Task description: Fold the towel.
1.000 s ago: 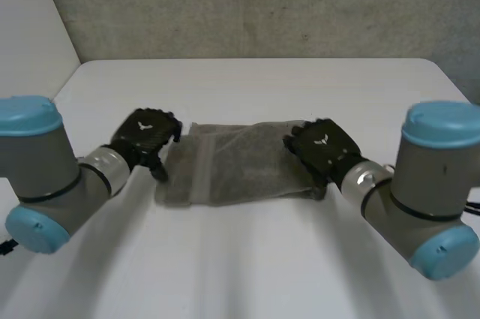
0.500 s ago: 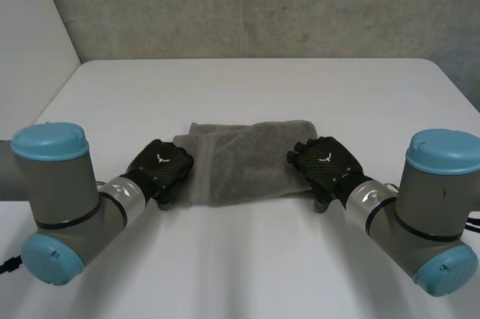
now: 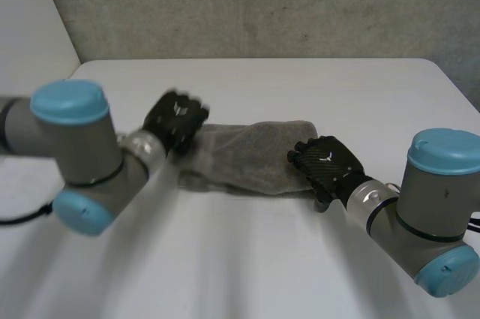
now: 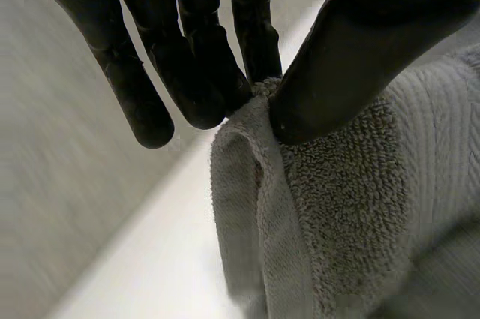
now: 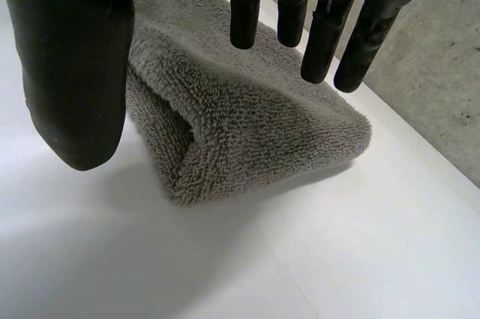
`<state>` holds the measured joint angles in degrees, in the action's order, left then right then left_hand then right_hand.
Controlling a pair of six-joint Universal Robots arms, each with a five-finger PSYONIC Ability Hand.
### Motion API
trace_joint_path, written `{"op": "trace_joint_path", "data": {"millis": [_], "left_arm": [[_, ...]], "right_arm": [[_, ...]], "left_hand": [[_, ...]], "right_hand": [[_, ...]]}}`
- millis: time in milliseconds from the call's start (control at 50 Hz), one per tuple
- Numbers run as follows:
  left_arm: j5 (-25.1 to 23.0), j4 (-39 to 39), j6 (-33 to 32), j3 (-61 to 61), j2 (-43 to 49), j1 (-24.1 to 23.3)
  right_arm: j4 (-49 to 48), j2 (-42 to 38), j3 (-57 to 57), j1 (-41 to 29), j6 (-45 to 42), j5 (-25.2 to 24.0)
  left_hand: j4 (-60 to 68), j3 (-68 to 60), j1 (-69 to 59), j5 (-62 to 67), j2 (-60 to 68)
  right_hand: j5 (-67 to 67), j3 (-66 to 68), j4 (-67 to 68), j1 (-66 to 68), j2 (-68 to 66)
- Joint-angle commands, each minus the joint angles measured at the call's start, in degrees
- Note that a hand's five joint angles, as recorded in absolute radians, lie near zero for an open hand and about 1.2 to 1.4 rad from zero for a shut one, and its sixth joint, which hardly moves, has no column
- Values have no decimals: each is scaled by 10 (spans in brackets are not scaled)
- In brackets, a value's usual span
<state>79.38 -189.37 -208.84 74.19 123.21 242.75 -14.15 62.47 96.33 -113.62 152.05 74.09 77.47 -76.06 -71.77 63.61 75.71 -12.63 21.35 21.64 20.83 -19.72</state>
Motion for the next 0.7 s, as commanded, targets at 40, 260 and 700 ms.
{"op": "trace_joint_path", "data": {"millis": [40,260,700], "left_arm": [[67,25,3,-265,8,-75],[72,28,14,-103,11,-70],[73,-116,-108,144,30,-20]], "right_arm": [[0,2,6,4,0,0],[-1,2,6,7,-3,-1],[-4,-4,0,-3,-6,-1]], "left_hand": [[25,-39,-82,64,43],[25,-39,-82,64,43],[25,-39,-82,64,43]], "right_hand": [[-4,17,14,22,-33],[-4,17,14,22,-33],[-4,17,14,22,-33]]}}
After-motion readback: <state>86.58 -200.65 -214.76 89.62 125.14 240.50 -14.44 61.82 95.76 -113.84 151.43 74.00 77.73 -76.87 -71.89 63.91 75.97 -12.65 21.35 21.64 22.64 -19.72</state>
